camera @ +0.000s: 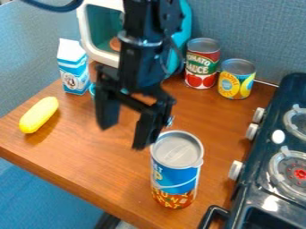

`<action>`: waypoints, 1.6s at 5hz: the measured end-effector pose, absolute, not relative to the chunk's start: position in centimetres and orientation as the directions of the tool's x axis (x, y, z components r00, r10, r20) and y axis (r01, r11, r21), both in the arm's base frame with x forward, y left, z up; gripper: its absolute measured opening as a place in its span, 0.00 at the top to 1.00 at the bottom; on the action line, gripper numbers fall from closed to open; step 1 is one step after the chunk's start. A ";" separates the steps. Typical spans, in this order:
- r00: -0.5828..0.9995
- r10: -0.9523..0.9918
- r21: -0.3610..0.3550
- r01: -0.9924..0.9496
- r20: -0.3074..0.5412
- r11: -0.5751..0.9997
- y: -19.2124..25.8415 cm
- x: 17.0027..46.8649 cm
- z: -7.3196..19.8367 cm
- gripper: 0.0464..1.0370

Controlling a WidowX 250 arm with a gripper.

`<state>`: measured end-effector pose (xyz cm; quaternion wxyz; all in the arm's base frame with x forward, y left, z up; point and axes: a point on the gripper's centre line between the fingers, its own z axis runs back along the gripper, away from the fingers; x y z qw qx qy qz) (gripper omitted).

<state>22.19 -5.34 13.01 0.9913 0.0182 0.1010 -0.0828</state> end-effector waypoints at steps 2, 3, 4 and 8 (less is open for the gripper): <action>0.916 -0.143 0.055 0.176 -0.376 0.983 -6.2 20.5 11.1 0.04; 0.881 -0.191 0.011 0.217 -0.432 0.976 -6.7 20.3 8.8 0.04; 0.869 -0.216 0.009 0.246 -0.446 0.969 -7.2 20.4 7.8 0.04; 0.982 -0.110 -0.018 0.109 -0.153 0.994 -9.8 25.3 7.3 0.04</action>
